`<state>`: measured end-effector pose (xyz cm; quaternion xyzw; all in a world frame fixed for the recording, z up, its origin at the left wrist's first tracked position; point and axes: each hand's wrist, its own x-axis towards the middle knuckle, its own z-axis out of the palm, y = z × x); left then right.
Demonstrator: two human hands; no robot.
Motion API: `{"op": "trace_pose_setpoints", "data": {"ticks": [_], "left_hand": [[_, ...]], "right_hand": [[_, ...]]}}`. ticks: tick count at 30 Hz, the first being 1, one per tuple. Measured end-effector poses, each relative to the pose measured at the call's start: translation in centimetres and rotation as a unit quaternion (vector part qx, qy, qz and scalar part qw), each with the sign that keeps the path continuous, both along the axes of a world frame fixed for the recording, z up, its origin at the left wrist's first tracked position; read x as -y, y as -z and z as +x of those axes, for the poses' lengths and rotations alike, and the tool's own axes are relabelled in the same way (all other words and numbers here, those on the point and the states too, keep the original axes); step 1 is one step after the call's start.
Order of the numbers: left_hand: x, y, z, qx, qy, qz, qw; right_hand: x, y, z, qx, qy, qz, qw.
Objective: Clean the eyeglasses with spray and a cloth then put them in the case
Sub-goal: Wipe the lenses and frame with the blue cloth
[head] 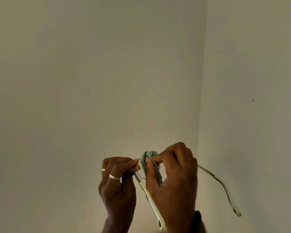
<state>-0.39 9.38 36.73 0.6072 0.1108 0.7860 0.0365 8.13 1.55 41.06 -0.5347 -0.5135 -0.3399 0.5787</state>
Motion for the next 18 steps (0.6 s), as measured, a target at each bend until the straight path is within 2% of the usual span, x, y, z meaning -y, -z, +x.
{"op": "trace_pose_setpoints", "data": {"ticks": [3,6,11,14,18], "left_hand": [[0.1,-0.5,-0.1,0.004,-0.007,0.007,1.000],[0.5,-1.0,-0.4,0.009,-0.008,0.004,1.000],[0.2,-0.8,-0.9,0.020,-0.017,0.005,1.000],[0.3,-0.7,-0.7,0.016,-0.028,0.014,0.999],[0.6,-0.7,-0.5,0.009,-0.037,0.011,0.999]], "right_hand": [[0.0,-0.3,-0.1,-0.001,-0.024,0.015,1.000],[0.5,0.2,-0.3,0.029,-0.049,-0.013,0.998],[0.9,1.0,0.1,0.060,-0.024,-0.057,0.996],[0.8,1.1,0.1,0.023,-0.019,-0.032,0.999],[0.8,1.2,-0.1,0.013,-0.071,0.011,0.997]]}}
